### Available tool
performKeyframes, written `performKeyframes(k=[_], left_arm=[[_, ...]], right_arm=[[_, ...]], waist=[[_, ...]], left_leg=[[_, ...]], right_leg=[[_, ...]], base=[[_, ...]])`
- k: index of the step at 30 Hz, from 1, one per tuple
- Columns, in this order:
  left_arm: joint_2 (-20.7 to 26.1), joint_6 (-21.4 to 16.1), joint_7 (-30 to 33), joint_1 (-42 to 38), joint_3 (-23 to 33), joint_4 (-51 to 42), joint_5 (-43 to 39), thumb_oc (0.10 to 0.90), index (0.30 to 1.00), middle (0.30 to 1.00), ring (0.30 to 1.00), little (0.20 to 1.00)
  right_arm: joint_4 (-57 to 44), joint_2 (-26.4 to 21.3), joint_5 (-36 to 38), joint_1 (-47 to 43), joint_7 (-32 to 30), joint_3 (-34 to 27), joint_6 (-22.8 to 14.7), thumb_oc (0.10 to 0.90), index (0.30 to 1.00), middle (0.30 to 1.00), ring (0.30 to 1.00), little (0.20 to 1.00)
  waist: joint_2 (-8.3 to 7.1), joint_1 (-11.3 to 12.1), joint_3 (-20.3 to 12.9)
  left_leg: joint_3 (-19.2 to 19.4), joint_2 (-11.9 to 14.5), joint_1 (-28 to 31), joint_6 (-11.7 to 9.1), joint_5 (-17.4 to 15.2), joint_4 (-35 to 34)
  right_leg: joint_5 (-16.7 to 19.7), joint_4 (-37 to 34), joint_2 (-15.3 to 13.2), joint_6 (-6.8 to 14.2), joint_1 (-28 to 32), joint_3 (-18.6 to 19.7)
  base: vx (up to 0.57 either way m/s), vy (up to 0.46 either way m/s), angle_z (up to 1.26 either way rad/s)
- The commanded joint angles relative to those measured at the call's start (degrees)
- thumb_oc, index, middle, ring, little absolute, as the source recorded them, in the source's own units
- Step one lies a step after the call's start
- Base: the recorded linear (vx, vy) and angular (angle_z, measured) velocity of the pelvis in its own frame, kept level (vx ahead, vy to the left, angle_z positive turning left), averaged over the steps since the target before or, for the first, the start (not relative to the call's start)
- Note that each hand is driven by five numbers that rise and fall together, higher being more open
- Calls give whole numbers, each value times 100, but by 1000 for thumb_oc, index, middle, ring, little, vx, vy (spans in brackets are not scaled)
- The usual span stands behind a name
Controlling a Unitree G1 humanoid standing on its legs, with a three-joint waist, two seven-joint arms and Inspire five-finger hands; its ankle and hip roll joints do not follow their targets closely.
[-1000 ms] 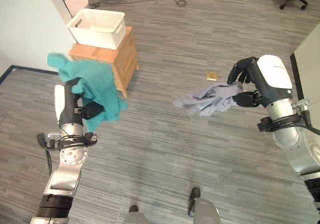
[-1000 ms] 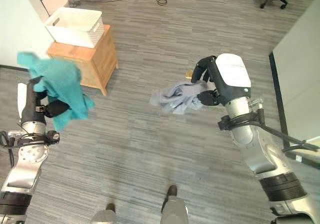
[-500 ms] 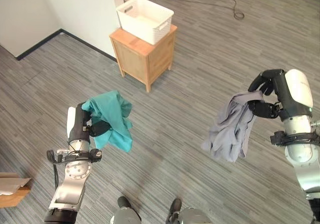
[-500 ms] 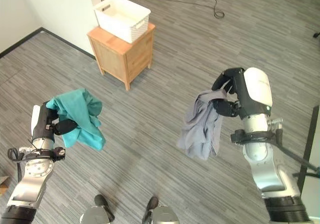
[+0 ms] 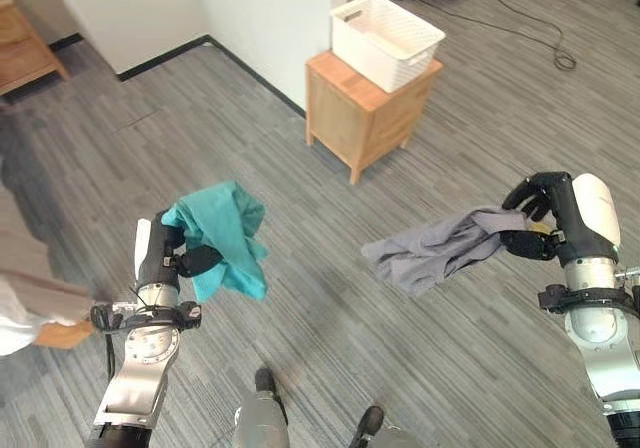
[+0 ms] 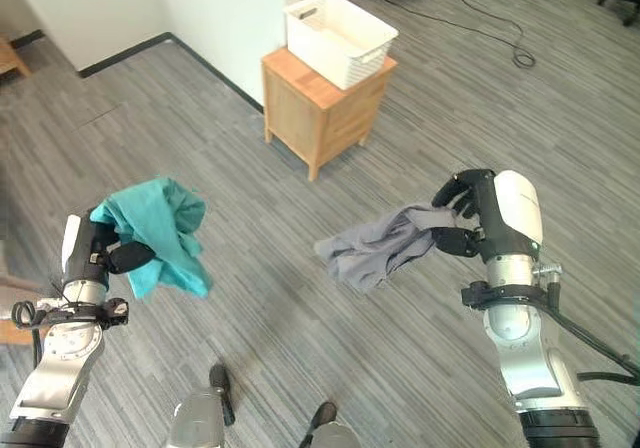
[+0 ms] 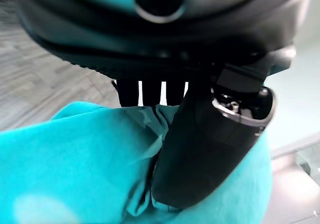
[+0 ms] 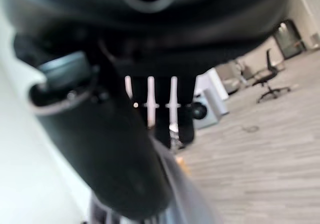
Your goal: Pick up bed clothes into laundry basket.
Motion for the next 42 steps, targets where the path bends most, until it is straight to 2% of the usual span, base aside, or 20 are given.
performKeyframes(k=[1, 3, 4, 6, 8, 10, 13, 16, 18, 20, 21, 23, 26, 29, 30, 32, 34, 38, 40, 42], left_arm=[[747, -610, 172, -750, 229, -257, 79, 400, 300, 300, 300, 300], [898, -537, 328, -1107, 53, 70, 182, 400, 300, 300, 300, 300], [959, -504, 327, -1204, 22, 151, 236, 400, 300, 300, 300, 300], [1055, -488, 350, -1629, -198, 400, 298, 400, 300, 300, 300, 300], [1107, -494, 355, -1860, -266, 443, 328, 400, 300, 300, 300, 300], [1167, -492, 377, -2155, -359, 545, 404, 400, 300, 300, 300, 300], [1287, -522, 427, -2634, -570, 788, 495, 400, 300, 300, 300, 300], [1309, -481, 461, -2630, -567, 778, 596, 400, 300, 300, 300, 300], [1206, -494, 477, -2429, -441, 692, 580, 400, 300, 300, 300, 300], [1155, -507, 458, -2352, -397, 630, 521, 400, 300, 300, 300, 300], [1071, -535, 440, -2249, -326, 538, 359, 400, 300, 300, 300, 300], [1006, -537, 469, -2320, -355, 534, 279, 400, 300, 300, 300, 300], [923, -513, 465, -2350, -333, 488, 269, 400, 300, 300, 300, 300], [917, -504, 440, -2429, -375, 496, 325, 400, 300, 300, 300, 300], [970, -477, 429, -2661, -509, 562, 434, 400, 300, 300, 300, 300], [959, -481, 433, -2684, -516, 582, 437, 400, 300, 300, 300, 300], [1049, -478, 468, -2830, -603, 599, 503, 400, 300, 300, 300, 300], [1144, -484, 511, -2799, -603, 512, 506, 400, 300, 300, 300, 300], [1133, -470, 500, -2727, -565, 496, 489, 400, 300, 300, 300, 300], [1146, -428, 511, -2615, -551, 471, 551, 400, 300, 300, 300, 300]], right_arm=[[18, -289, 87, -809, -406, -67, -83, 400, 300, 300, 300, 300], [311, -213, 262, -1307, -437, 345, -51, 400, 300, 300, 300, 300], [377, -214, 285, -1401, -407, 449, -30, 400, 300, 300, 300, 300], [441, -330, 361, -1539, -379, 543, 11, 400, 300, 300, 300, 300], [455, -399, 372, -1582, -410, 549, 25, 400, 300, 300, 300, 300], [430, -424, 369, -1591, -448, 506, 56, 400, 300, 300, 300, 300], [418, -525, 256, -1577, -382, 560, 85, 400, 300, 300, 300, 300], [440, -582, 247, -1567, -328, 574, 86, 400, 300, 300, 300, 300], [359, -621, 254, -1660, -277, 642, 57, 400, 300, 300, 300, 300], [366, -638, 257, -1741, -264, 697, 56, 400, 300, 300, 300, 300], [402, -826, 271, -1985, -296, 794, 50, 400, 300, 300, 300, 300], [464, -929, 319, -2172, -316, 884, 83, 400, 300, 300, 300, 300], [435, -1057, 341, -2322, -295, 931, 111, 400, 300, 300, 300, 300], [410, -1169, 300, -2391, -242, 975, 103, 400, 300, 300, 300, 300], [460, -1363, 260, -2522, -218, 1097, 72, 400, 300, 300, 300, 300], [485, -1377, 266, -2549, -224, 1114, 63, 400, 300, 300, 300, 300], [603, -1497, 318, -2808, -235, 1336, 6, 400, 300, 300, 300, 300], [688, -1562, 318, -3034, -205, 1547, 11, 400, 300, 300, 300, 300], [641, -1518, 292, -3008, -114, 1600, 15, 400, 300, 300, 300, 300], [598, -1397, 206, -2870, -78, 1555, 35, 400, 300, 300, 300, 300]], waist=[[-411, 4, -333], [-403, -36, -247], [-402, -40, -256], [-417, -181, -267], [-469, -255, -326], [-429, -358, -365], [-419, -518, -453], [-492, -568, -532], [-380, -567, -617], [-296, -590, -613], [-214, -466, -524], [-219, -476, -439], [-265, -390, -318], [-282, -338, -319], [-205, -290, -355], [-215, -274, -355], [-141, -126, -352], [-187, 106, -401], [-182, 146, -504], [-308, 226, -593]], left_leg=[[268, -87, 637, 92, -420, -326], [414, -63, 958, 203, -469, -501], [489, -89, 1116, 204, -467, -642], [500, -168, 1434, 110, -572, -811], [531, -185, 1561, -9, -609, -855], [499, -70, 1782, -175, -787, -862], [503, 103, 2248, -446, -1076, -875], [612, 97, 2466, -536, -1137, -829], [638, 297, 2604, -619, -1237, -420], [543, 457, 2409, -648, -1168, 46], [309, 796, 1845, -693, -627, 1243], [284, 1025, 1405, -705, -256, 2096], [479, 903, 833, -568, -487, 2316], [585, 706, 548, -459, -993, 1975], [997, 515, 277, -431, -634, 1053], [1035, 470, 337, -432, -556, 921], [1217, 379, 1, -406, 163, -2], [1005, 417, -431, -459, 454, -598], [1122, 455, -388, -321, 592, -606], [1085, 378, -174, -249, 706, -645]], right_leg=[[127, 1660, -913, 758, -428, 712], [489, 2472, -964, 876, -996, 1059], [448, 2506, -927, 871, -1142, 1088], [125, 1753, -675, 700, -1240, 974], [290, 809, -711, 638, -1316, 759], [722, 108, -875, 765, -1395, 546], [1058, -249, -1252, 897, -1587, 511], [1265, -244, -1379, 877, -1458, 317], [1247, -135, -1323, 824, -1320, 202], [1166, -124, -1224, 743, -1226, 139], [932, -265, -997, 483, -893, -13], [672, -392, -797, 244, -548, -203], [373, -457, -671, 147, -261, -212], [156, -489, -608, 238, -72, -45], [15, -506, -431, 347, 159, 14], [15, -503, -450, 344, 146, 31], [-83, -536, -261, 404, 372, 29], [-483, -536, -134, 478, 865, 395], [-502, -509, -76, 498, 1002, 469], [-695, -93, -154, 473, 1077, 654]], base=[[140, 126, -25], [156, 132, -51], [166, 82, -64], [362, -29, -48], [372, -174, -5], [356, -217, 17], [413, -275, 42], [350, -199, 30], [391, -223, 17], [221, -216, -18], [217, -325, -24], [270, -322, -12], [283, -128, -9], [337, -1, -14], [324, 78, -22], [274, 57, -9], [378, 108, -40], [429, 122, -49], [505, 197, -38], [424, 159, -50]])
